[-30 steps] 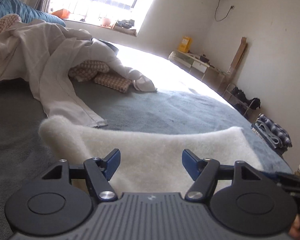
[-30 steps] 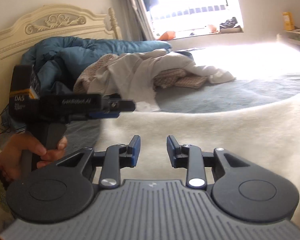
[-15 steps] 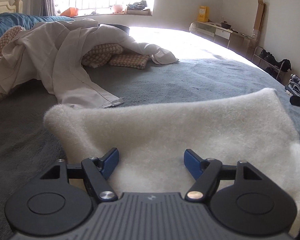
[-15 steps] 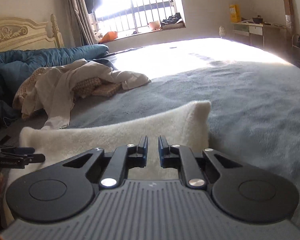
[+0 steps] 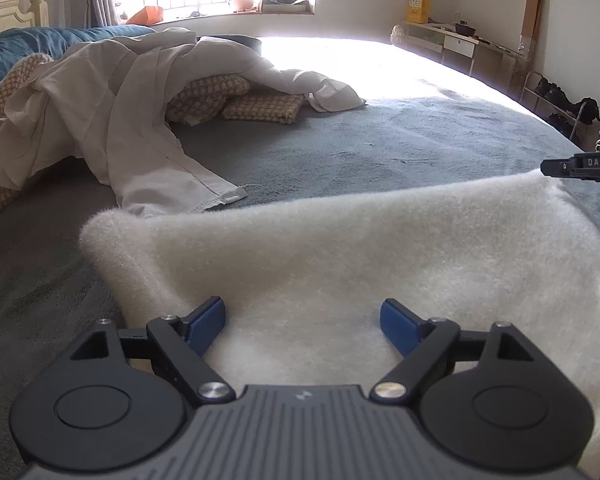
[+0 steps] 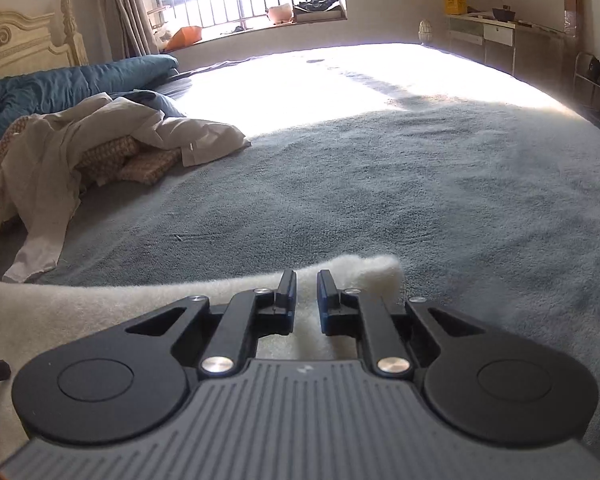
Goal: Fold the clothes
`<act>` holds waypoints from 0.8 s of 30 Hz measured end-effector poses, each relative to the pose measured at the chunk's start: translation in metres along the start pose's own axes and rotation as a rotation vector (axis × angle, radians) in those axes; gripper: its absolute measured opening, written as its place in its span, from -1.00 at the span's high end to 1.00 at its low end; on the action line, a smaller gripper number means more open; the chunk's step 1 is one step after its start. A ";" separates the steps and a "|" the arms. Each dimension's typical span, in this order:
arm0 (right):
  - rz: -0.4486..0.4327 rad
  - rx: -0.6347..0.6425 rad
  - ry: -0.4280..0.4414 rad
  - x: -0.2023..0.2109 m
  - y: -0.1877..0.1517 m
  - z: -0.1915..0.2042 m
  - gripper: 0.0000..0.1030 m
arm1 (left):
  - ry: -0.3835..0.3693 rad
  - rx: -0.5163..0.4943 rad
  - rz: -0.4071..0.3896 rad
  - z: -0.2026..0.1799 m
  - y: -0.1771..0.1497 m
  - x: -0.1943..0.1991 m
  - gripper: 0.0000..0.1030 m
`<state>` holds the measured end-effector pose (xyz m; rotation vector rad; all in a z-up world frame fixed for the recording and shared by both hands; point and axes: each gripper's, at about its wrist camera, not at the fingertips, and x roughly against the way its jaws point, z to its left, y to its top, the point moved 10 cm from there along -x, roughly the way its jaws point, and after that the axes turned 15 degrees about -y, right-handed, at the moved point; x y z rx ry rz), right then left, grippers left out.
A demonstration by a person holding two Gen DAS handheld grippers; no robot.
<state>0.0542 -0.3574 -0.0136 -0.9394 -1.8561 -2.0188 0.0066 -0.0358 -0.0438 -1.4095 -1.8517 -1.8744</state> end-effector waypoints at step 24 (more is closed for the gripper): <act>0.005 0.037 0.088 0.090 -0.042 0.003 0.82 | 0.044 -0.041 0.031 -0.006 -0.002 -0.002 -0.68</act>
